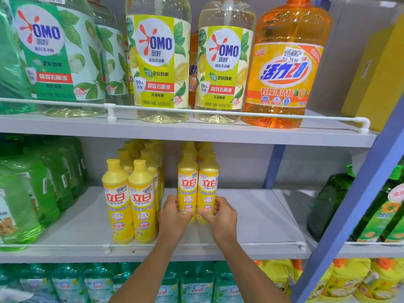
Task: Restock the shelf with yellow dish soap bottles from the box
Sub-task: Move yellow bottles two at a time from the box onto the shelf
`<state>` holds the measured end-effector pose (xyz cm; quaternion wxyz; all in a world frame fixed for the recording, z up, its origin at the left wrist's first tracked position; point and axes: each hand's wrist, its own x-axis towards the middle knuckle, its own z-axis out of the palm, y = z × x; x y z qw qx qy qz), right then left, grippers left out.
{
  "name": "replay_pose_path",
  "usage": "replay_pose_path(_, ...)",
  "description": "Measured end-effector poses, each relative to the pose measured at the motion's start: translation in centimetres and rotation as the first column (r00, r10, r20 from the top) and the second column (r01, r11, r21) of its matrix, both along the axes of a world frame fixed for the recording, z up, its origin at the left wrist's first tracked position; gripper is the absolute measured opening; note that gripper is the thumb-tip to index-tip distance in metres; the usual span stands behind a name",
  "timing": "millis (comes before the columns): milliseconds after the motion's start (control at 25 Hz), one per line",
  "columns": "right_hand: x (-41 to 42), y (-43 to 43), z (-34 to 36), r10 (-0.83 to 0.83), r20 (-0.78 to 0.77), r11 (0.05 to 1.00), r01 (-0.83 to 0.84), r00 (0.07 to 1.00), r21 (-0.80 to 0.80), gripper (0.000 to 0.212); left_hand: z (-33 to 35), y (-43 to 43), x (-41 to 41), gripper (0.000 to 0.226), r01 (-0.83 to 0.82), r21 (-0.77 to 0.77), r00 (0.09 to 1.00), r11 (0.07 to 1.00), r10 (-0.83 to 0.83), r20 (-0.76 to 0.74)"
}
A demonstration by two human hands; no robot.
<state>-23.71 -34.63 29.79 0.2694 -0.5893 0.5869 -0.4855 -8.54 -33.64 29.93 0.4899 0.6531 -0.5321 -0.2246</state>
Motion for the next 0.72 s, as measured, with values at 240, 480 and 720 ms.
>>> replay_pose_path(240, -0.1, -3.0, -0.4, 0.001, -0.018, 1.0, -0.001, 1.0, -0.015, 0.058, -0.6, -2.6, 0.0, 0.046, -0.015, 0.02, 1.0, 1.0, 0.015, 0.0)
replay_pose_path(480, -0.2, -3.9, -0.8, -0.01, -0.017, 0.998, 0.009, 1.0, -0.065, 0.056, -0.5, -3.3, -0.1, 0.046, -0.007, 0.009, 1.0, 1.0, 0.008, -0.016)
replay_pose_path(720, -0.4, -4.0, -0.5, 0.01, 0.012, 0.999, -0.009, 1.0, -0.053, 0.048, -0.5, -3.5, -0.1, 0.049, -0.002, 0.001, 0.999, 1.0, 0.002, -0.047)
